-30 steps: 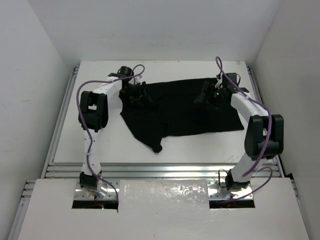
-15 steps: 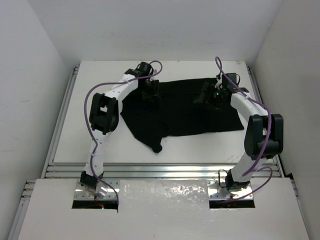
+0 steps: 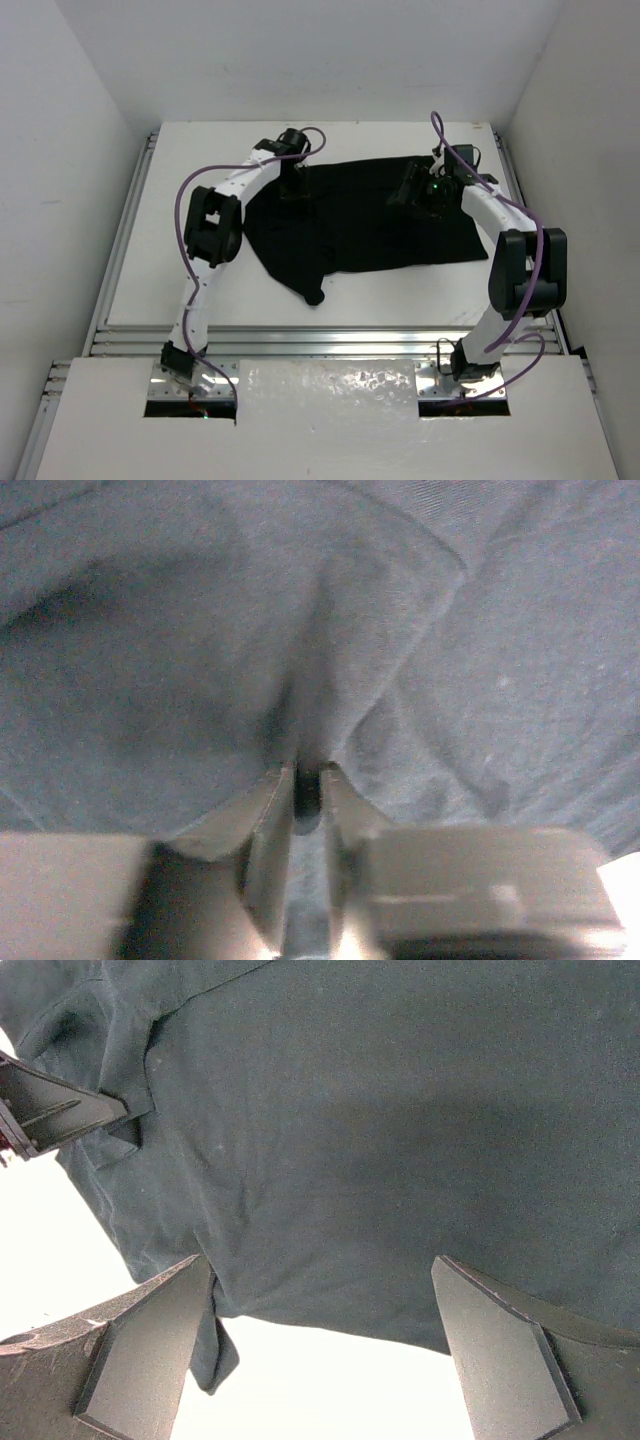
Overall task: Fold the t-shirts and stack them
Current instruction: Fold the tshirt
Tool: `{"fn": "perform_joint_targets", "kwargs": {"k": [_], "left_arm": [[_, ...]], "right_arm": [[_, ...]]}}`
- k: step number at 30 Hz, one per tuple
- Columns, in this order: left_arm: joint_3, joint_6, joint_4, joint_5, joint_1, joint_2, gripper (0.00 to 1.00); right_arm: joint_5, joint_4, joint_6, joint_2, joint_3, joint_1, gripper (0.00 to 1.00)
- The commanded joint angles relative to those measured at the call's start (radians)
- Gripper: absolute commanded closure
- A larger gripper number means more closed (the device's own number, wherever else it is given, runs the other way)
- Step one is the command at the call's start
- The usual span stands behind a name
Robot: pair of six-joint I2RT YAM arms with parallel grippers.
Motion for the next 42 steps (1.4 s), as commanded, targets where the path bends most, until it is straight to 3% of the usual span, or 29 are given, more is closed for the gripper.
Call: {"fn": "perform_joint_targets", "kwargs": {"k": [1,2,4,13,19,25,27,29,31,32,35,38,41,42], "left_arm": [[0.049,0.012,0.012,0.019,-0.008,0.007,0.89],[0.044,0.013,0.021,0.043,-0.008,0.005,0.96],[0.038,0.015,0.043,0.089,-0.007,-0.005,1.0],[-0.083,-0.057,0.158,0.511,0.102,-0.081,1.0],[-0.097,-0.026,0.094,0.49,0.151,-0.052,1.0],[-0.143,-0.062,0.164,0.585,0.183,-0.071,1.0],[-0.135,-0.057,0.149,0.599,0.184,-0.055,0.91],[-0.141,-0.051,0.147,0.614,0.176,-0.035,0.88],[-0.138,-0.039,0.126,0.587,0.167,-0.018,0.83],[-0.124,-0.034,0.104,0.571,0.162,-0.01,0.71],[-0.097,-0.033,0.078,0.455,0.154,-0.019,0.53],[-0.049,-0.019,0.072,0.16,0.125,-0.09,0.41],[0.015,0.026,0.083,-0.049,0.04,-0.154,0.4],[0.029,0.061,0.083,-0.179,0.01,-0.162,0.4]], "right_arm": [[-0.014,0.019,-0.01,-0.005,0.033,0.004,0.06],[-0.014,0.02,-0.01,-0.005,0.031,0.004,0.06],[-0.009,0.019,-0.012,-0.008,0.028,0.004,0.06],[-0.003,0.019,-0.013,-0.012,0.025,0.005,0.06],[-0.003,0.019,-0.013,-0.008,0.025,0.004,0.06],[-0.02,0.026,-0.01,0.006,0.025,0.004,0.06],[-0.023,0.026,-0.009,0.009,0.028,0.004,0.06],[-0.027,0.025,-0.009,0.012,0.031,0.004,0.06],[-0.027,0.026,-0.01,0.012,0.033,0.004,0.06],[-0.043,0.031,-0.012,0.014,0.031,0.004,0.05],[-0.064,0.04,-0.013,0.02,0.031,0.01,0.05],[-0.066,0.039,-0.012,0.026,0.036,0.013,0.05],[-0.072,0.042,-0.009,0.029,0.036,0.013,0.05],[-0.073,0.043,-0.009,0.031,0.036,0.013,0.06]]}}
